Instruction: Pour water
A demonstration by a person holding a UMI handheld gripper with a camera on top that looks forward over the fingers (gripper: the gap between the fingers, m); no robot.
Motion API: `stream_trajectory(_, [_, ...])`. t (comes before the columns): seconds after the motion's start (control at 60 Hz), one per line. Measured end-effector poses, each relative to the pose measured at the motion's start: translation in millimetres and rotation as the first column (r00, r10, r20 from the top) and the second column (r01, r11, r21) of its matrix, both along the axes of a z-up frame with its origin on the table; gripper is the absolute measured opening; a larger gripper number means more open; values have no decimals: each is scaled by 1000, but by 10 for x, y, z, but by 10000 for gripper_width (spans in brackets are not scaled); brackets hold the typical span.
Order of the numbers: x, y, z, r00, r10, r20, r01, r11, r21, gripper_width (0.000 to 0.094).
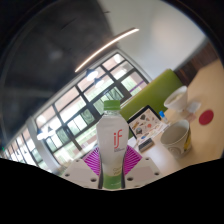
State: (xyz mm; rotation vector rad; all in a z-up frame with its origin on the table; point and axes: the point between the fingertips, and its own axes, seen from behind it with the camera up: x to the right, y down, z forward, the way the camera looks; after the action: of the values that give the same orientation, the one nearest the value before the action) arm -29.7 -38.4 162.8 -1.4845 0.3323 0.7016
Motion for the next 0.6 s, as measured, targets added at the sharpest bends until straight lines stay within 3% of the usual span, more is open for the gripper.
stream_trajectory(0.067, [199,153,90,961,25,-274,-30,999,-15,240])
stream_trajectory(0.15, [389,158,134,843,-28,-538,-13,997,-72,241])
stream_trajectory(0.283, [554,514,-82,501,-40,-865,-137,983,-125,239])
stream_trajectory(0.4, [533,568,-24,221,-38,-974,-234,968,-91,242])
stream_trajectory(0.6, [673,505,48,13,-64,-998,-235,970,-65,241])
